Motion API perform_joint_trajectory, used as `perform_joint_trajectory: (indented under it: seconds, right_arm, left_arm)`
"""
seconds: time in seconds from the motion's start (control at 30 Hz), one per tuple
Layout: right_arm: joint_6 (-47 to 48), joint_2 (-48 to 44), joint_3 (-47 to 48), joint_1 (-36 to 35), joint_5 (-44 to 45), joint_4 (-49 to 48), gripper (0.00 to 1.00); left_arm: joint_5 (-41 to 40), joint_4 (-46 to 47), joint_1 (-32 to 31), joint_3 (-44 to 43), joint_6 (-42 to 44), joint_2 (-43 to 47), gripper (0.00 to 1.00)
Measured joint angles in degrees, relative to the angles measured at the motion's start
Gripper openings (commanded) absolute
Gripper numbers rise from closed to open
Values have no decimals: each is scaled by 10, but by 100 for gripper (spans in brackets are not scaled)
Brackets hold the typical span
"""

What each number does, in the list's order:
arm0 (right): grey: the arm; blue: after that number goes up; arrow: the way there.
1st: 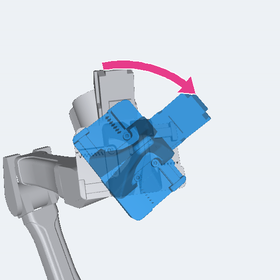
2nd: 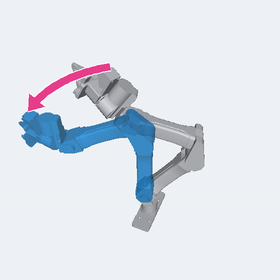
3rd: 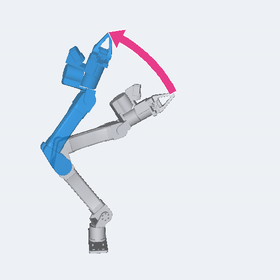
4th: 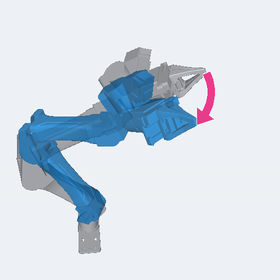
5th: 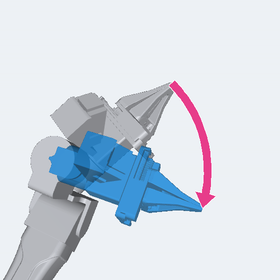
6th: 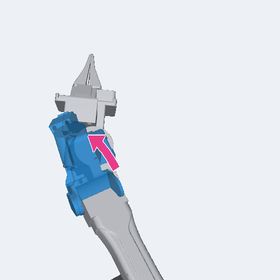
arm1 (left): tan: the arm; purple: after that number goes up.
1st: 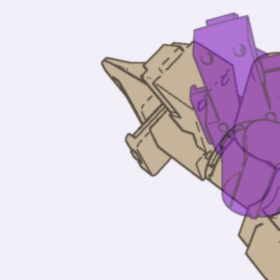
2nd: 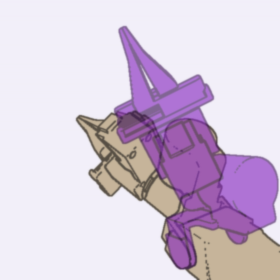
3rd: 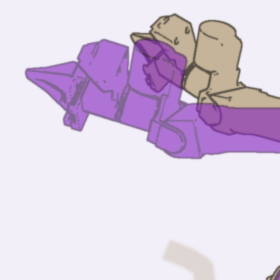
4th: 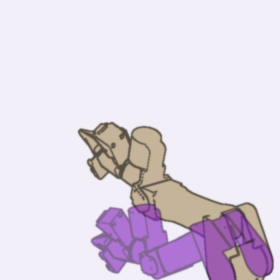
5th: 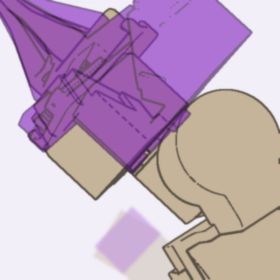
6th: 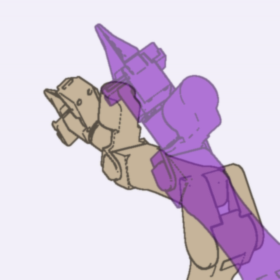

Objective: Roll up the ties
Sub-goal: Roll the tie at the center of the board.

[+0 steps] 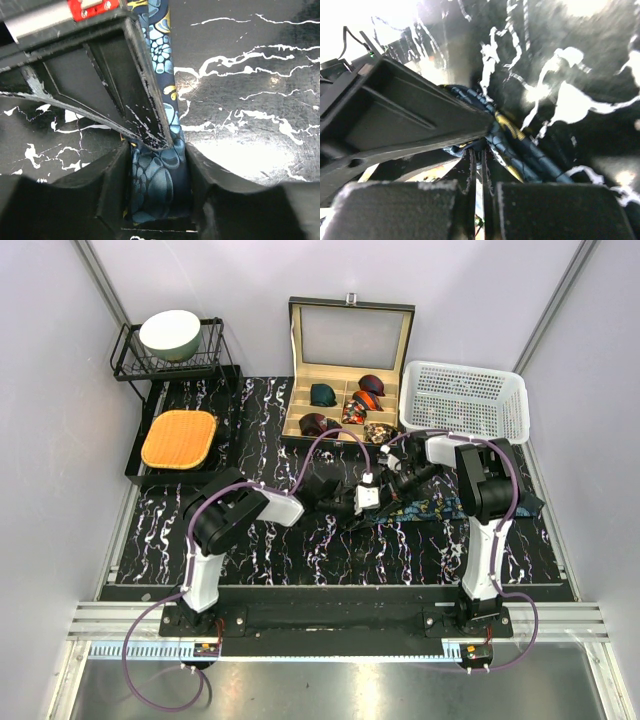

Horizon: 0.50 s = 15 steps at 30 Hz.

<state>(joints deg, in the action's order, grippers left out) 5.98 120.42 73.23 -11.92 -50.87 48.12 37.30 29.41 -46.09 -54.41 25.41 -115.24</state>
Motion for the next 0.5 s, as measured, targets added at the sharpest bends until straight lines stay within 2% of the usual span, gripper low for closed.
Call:
perform_joint_trajectory:
  seconds: [0.07, 0.17, 0.4, 0.5]
  right_arm:
    - [-2, 9, 7, -1, 7, 2, 0]
    - [-12, 19, 16, -1, 9, 12, 0]
    - [-29, 38, 29, -1, 5, 28, 0]
    - [-33, 43, 31, -1, 2, 30, 0]
  left_arm:
    - [1, 11, 3, 6, -2, 0, 65]
    - [3, 53, 12, 33, -15, 5, 70]
    - [45, 218, 44, 129, -81, 4, 70]
    - [57, 285, 48, 132, -121, -25, 67]
